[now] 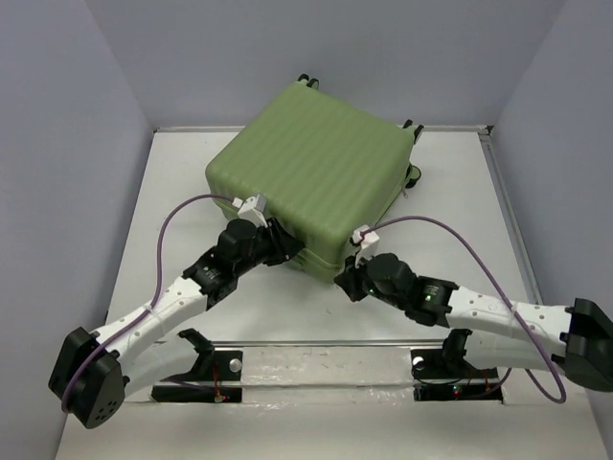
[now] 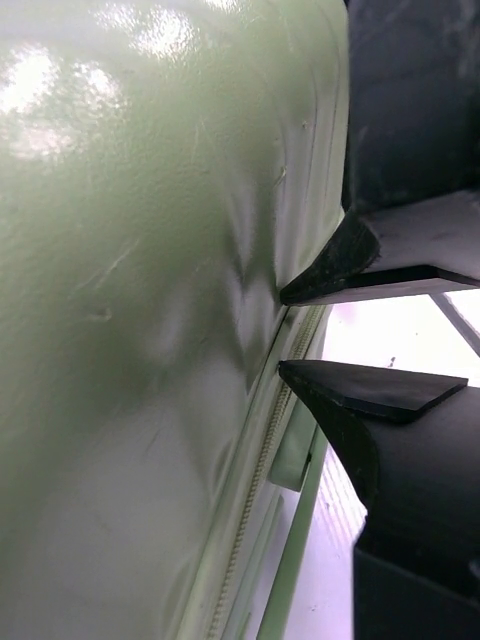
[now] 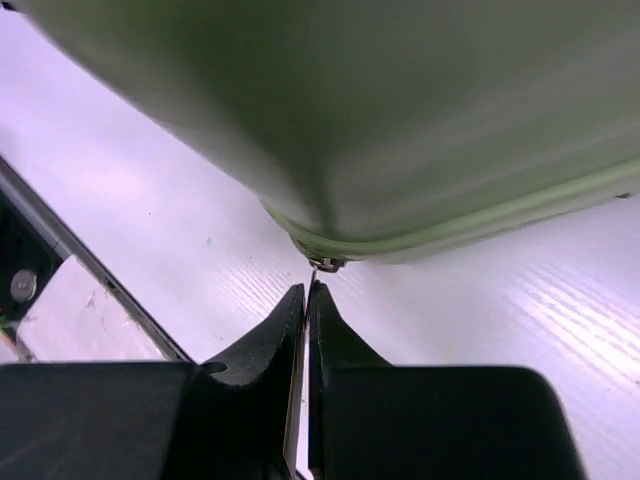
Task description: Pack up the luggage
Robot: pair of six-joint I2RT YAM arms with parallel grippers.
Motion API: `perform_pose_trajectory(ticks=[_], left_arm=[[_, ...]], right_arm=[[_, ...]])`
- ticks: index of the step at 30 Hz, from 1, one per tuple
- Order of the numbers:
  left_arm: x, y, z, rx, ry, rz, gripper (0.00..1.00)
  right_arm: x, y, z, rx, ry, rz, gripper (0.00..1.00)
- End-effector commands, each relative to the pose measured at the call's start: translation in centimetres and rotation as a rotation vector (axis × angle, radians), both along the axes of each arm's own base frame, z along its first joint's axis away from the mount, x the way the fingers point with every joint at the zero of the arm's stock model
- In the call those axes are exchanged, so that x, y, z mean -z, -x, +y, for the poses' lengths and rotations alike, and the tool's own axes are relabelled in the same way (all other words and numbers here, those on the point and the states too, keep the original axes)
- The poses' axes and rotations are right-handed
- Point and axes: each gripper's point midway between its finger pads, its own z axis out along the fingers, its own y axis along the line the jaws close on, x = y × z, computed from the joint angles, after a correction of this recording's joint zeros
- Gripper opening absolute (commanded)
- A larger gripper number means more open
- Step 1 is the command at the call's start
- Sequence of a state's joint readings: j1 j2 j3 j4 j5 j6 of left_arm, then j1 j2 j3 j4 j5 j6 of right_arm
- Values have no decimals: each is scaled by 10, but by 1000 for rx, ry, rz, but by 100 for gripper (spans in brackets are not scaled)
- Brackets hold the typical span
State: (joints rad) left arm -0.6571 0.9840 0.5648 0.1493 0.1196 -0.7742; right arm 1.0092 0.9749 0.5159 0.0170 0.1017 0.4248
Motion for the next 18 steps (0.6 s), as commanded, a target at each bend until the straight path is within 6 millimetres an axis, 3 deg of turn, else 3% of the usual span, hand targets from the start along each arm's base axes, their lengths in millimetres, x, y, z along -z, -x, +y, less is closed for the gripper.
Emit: perform_pose_trajectory(ticks=[1,4,5,7,8,9,10,11,13,14,18], left_arm=[[-52,-21,-25,-48,162,-155,39],[-54,-18,-35,-27,161,-155,39],[-54,-17,-37,-20,160,-152,39],[-52,-14,-41,-2,156,-149,39],[-52,-14,-42,2,156,-148,39],[-53,-13,-41,6,151,-153,39],[-49,-13,-39,2,133,-145,39],[-55,-12,-35,-4,132,-160,39],[-55,-16,-22,-54,73,-171,39],[-65,-16,-15,-64,69,-199,39],[-80,-25,9,-105,19,-221,44]], right_arm=[[-36,58,64,-124,-73,80,7],[-37,53,83,-29,-59,43,7],[-49,49,94,2,-116,32,7],[-58,36,109,67,-151,-7,7],[-52,29,110,100,-131,-19,7],[-62,16,114,167,-169,-56,7],[-50,9,118,203,-143,-71,7],[-56,0,122,259,-195,-78,7],[-45,-14,118,350,-227,-119,7],[-60,-21,121,397,-321,-139,7],[-59,-30,135,441,-402,-155,7]])
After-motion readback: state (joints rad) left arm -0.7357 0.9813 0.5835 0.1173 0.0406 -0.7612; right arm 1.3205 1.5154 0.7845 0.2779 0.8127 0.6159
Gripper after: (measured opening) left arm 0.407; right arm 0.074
